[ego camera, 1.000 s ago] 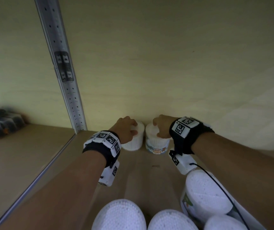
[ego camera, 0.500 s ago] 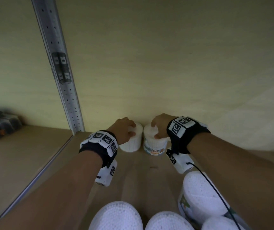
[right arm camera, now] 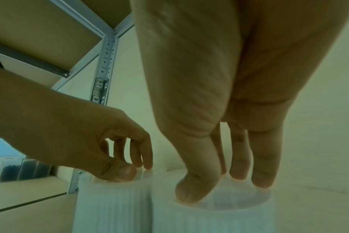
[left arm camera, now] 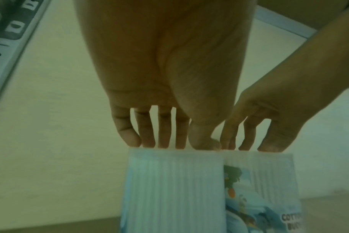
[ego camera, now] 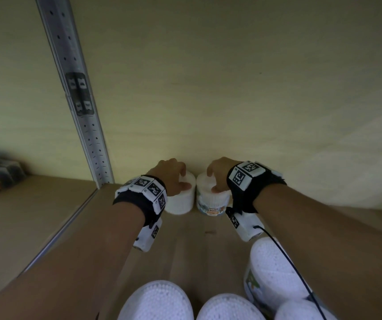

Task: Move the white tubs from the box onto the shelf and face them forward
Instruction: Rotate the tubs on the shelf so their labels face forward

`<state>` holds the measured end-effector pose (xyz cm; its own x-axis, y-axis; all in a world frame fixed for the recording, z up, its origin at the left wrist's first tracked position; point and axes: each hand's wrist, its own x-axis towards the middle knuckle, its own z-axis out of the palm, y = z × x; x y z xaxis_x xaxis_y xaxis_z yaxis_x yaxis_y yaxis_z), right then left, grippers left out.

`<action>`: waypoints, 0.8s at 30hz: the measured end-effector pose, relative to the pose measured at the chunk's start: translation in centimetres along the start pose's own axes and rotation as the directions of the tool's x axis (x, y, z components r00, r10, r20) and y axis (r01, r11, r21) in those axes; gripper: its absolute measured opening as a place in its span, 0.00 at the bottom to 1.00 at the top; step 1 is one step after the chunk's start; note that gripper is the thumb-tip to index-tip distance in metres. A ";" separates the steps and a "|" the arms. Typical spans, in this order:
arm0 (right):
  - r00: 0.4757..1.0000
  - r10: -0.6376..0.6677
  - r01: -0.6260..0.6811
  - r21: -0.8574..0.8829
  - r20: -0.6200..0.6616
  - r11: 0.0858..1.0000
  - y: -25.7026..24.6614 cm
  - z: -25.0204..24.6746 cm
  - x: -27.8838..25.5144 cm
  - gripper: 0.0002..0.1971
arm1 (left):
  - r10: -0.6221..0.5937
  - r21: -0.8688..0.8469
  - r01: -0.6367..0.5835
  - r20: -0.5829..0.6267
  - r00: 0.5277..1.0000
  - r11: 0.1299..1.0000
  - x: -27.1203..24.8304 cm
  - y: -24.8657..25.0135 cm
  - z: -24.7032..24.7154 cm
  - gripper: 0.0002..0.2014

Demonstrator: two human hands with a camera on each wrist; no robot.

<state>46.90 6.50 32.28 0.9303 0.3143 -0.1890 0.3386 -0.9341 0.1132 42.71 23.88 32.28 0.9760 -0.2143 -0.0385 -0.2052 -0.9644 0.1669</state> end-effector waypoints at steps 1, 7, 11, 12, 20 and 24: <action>1.000 -0.006 0.006 -0.020 -0.008 1.000 0.1 0.4 0.3 0.26 | -0.019 0.021 0.019 -0.014 1.000 1.000 0.0 0.1 0.1 0.22; 1.000 0.026 -0.026 -0.052 0.002 0.998 -0.2 -0.2 0.0 0.23 | -0.066 0.058 0.071 -0.084 0.994 0.996 -0.3 1.0 0.8 0.23; 1.000 0.019 -0.019 -0.137 -0.001 0.990 0.4 1.2 0.9 0.21 | 0.070 -0.180 -0.068 0.006 0.998 0.981 -0.4 -0.2 0.0 0.16; 1.000 0.015 -0.015 -0.135 -0.004 0.991 0.4 1.3 0.9 0.21 | 0.101 -0.223 -0.089 0.041 0.994 0.971 -0.5 -0.6 -0.4 0.19; 1.000 0.019 -0.020 -0.063 -0.001 0.998 0.7 1.3 1.4 0.21 | 0.099 -0.199 -0.081 0.083 0.992 0.977 -0.7 -2.5 0.3 0.24; 1.000 -0.016 0.014 -0.072 -0.022 0.997 0.8 1.1 1.3 0.22 | 0.051 -0.102 -0.049 0.017 0.999 0.994 -0.3 -1.9 0.5 0.25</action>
<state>48.24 5.97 31.06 0.9278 0.3324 -0.1695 0.3608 -0.9150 0.1807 42.78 25.66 31.51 0.9630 -0.2655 -0.0464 -0.2439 -0.9319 0.2685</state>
